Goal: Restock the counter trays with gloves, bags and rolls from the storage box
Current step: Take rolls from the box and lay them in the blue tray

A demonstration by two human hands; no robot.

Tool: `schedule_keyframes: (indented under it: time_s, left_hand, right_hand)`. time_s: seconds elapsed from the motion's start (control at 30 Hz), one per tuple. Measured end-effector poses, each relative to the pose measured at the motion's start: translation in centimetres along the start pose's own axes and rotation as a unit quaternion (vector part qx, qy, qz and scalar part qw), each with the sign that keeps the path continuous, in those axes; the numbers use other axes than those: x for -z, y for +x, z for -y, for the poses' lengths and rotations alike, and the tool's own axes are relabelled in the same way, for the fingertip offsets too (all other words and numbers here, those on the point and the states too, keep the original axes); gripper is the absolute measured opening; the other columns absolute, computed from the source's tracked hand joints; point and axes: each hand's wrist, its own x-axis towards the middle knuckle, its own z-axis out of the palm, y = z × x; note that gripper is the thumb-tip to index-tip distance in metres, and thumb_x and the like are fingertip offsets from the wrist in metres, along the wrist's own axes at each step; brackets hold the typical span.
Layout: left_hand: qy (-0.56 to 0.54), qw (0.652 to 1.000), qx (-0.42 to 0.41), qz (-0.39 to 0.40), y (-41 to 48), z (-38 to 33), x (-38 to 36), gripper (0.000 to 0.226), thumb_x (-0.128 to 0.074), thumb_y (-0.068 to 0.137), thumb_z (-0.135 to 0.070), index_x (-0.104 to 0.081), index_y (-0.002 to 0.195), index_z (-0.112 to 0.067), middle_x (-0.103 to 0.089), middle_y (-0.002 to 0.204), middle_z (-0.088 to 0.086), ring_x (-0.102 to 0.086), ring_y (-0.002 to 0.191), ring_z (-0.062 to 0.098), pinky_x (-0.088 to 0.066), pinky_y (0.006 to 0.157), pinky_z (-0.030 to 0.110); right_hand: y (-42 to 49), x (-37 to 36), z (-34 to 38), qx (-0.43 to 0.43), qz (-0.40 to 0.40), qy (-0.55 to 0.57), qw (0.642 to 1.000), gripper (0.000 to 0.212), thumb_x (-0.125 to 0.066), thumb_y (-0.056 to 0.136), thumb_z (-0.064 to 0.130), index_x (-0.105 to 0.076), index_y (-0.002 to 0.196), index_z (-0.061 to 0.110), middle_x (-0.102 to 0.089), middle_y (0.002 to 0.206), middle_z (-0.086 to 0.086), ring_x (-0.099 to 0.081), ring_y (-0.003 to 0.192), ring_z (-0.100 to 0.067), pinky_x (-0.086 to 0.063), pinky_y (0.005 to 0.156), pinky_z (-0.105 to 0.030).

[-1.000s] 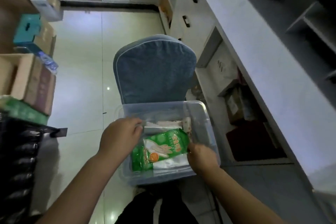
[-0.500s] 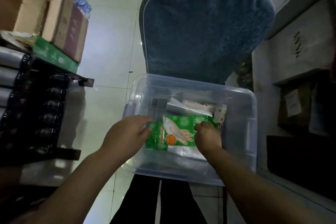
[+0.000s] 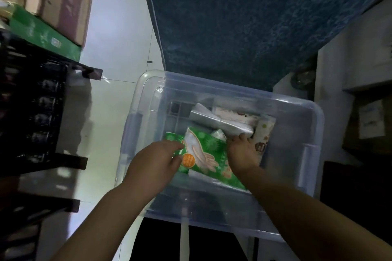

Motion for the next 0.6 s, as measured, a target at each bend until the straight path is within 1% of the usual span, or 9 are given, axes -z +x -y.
schedule_keyframes:
  time_s: [0.03, 0.1, 0.17, 0.23, 0.27, 0.33, 0.4, 0.47, 0.6]
  left_hand:
    - [-0.002, 1.000, -0.003, 0.007, 0.2, -0.2, -0.4, 0.032, -0.056, 0.089, -0.026, -0.060, 0.120, -0.027, -0.065, 0.120, -0.003, -0.058, 0.108, 0.017, -0.043, 0.081, 0.027]
    - [-0.003, 1.000, -0.008, 0.016, 0.5, -0.6, -1.0, 0.032, -0.055, 0.089, -0.026, -0.060, 0.120, -0.028, -0.064, 0.121, -0.004, -0.057, 0.109, 0.017, -0.043, 0.082, 0.028]
    - [-0.003, 1.000, -0.009, 0.020, 0.8, -0.9, -1.3, 0.033, -0.055, 0.089, -0.026, -0.059, 0.121, -0.027, -0.064, 0.122, -0.002, -0.056, 0.110, 0.018, -0.044, 0.083, 0.029]
    - [0.005, 1.000, -0.013, 0.026, 0.9, -1.3, -1.6, 0.034, -0.054, 0.090, -0.028, -0.058, 0.123, -0.027, -0.063, 0.124, -0.002, -0.055, 0.112, 0.018, -0.045, 0.086, 0.030]
    - [0.009, 0.999, -0.016, 0.030, 1.0, -1.5, -1.7, 0.034, -0.053, 0.090, -0.028, -0.058, 0.123, -0.028, -0.063, 0.124, -0.003, -0.055, 0.113, 0.018, -0.045, 0.087, 0.030]
    - [0.017, 0.999, -0.020, 0.035, 1.0, -1.6, -2.1, 0.032, -0.052, 0.090, -0.030, -0.058, 0.122, -0.029, -0.063, 0.123, -0.004, -0.056, 0.112, 0.018, -0.045, 0.087, 0.030]
    - [0.022, 0.999, -0.023, 0.037, 1.2, -1.7, -2.5, 0.031, -0.052, 0.090, -0.031, -0.059, 0.121, -0.029, -0.064, 0.122, -0.004, -0.057, 0.109, 0.018, -0.046, 0.085, 0.030]
    - [0.028, 0.998, -0.030, 0.042, 1.5, -1.9, -3.1, 0.031, -0.052, 0.090, -0.031, -0.058, 0.121, -0.029, -0.064, 0.121, -0.003, -0.057, 0.109, 0.019, -0.046, 0.084, 0.031]
    - [0.037, 0.997, -0.044, 0.051, 2.2, -2.2, -4.5, 0.032, -0.054, 0.089, -0.030, -0.059, 0.121, -0.029, -0.066, 0.119, -0.002, -0.059, 0.107, 0.019, -0.046, 0.082, 0.032]
  right_hand:
    - [-0.4, 0.1, 0.1, 0.014, -0.002, 0.009, 1.000, 0.019, -0.066, 0.074, 0.009, -0.068, 0.092, 0.008, -0.067, 0.094, -0.014, -0.060, 0.090, -0.032, -0.048, 0.075, -0.035]
    - [-1.3, 0.3, 0.6, 0.046, -0.018, 0.042, 0.998, 0.023, -0.084, 0.049, 0.010, -0.070, 0.067, 0.011, -0.068, 0.067, -0.009, -0.064, 0.063, -0.028, -0.051, 0.054, -0.028]
    - [-1.8, 0.5, 1.1, 0.088, -0.054, 0.090, 0.991, 0.027, -0.088, 0.040, 0.009, -0.070, 0.061, 0.012, -0.066, 0.057, -0.007, -0.063, 0.052, -0.026, -0.048, 0.045, -0.024]
    - [-1.6, 0.7, 1.2, 0.106, -0.093, 0.134, 0.981, 0.027, -0.086, 0.046, 0.004, -0.072, 0.068, 0.011, -0.067, 0.062, -0.009, -0.064, 0.055, -0.028, -0.050, 0.047, -0.025]
    - [-1.2, 0.9, 0.9, 0.083, -0.109, 0.158, 0.978, 0.026, -0.083, 0.050, 0.000, -0.073, 0.072, 0.009, -0.069, 0.065, -0.012, -0.065, 0.058, -0.030, -0.052, 0.051, -0.028]
    - [-0.2, 1.1, -0.5, -0.002, -0.133, 0.189, 0.973, 0.027, -0.076, 0.059, -0.006, -0.072, 0.083, 0.005, -0.070, 0.075, -0.017, -0.065, 0.068, -0.033, -0.054, 0.061, -0.035]
    - [0.4, 1.2, -2.6, -0.091, -0.151, 0.222, 0.959, 0.025, -0.069, 0.069, -0.007, -0.070, 0.093, 0.001, -0.069, 0.088, -0.024, -0.063, 0.081, -0.039, -0.053, 0.072, -0.041]
    - [0.9, 0.8, -4.1, -0.141, -0.110, 0.241, 0.954, 0.020, -0.062, 0.080, 0.002, -0.068, 0.099, 0.001, -0.067, 0.097, -0.026, -0.062, 0.089, -0.041, -0.051, 0.074, -0.042]
    - [2.2, -1.8, -3.3, -0.126, 0.071, 0.222, 0.964, 0.021, -0.048, 0.094, 0.022, -0.066, 0.101, 0.012, -0.071, 0.100, -0.013, -0.067, 0.088, -0.030, -0.052, 0.070, -0.033]
